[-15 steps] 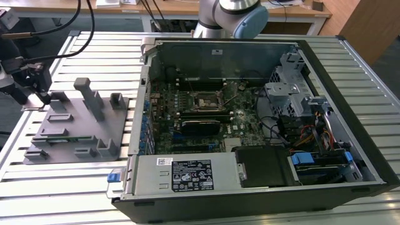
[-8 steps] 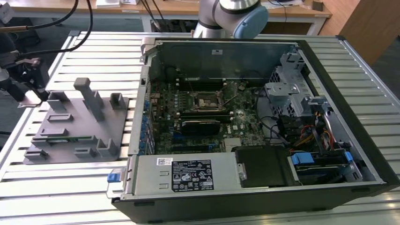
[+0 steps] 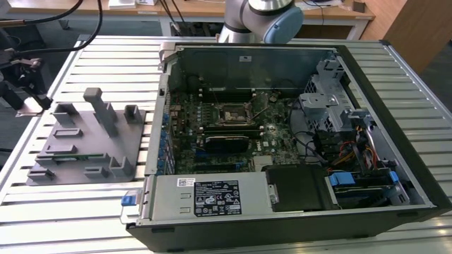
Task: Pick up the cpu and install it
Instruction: 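Pick up the cpu and move it towards the insertion slot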
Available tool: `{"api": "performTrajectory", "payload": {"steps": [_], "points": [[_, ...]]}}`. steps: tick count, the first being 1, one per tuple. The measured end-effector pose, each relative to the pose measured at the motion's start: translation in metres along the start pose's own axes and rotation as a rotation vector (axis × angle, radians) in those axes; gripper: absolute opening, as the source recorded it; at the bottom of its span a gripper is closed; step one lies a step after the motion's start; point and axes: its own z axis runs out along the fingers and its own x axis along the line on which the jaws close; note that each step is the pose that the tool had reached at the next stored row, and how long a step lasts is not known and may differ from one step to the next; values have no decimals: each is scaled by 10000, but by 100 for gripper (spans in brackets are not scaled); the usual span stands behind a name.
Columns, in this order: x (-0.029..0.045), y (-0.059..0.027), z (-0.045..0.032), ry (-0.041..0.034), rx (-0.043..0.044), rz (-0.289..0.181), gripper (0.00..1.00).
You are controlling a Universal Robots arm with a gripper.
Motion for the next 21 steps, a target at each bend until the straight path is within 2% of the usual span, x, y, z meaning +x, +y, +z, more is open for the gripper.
{"api": "performTrajectory", "payload": {"steps": [11,21], "points": [[-4,3,-214,-24,0,0,53],[-8,5,-380,-61,0,-1,53]]}}
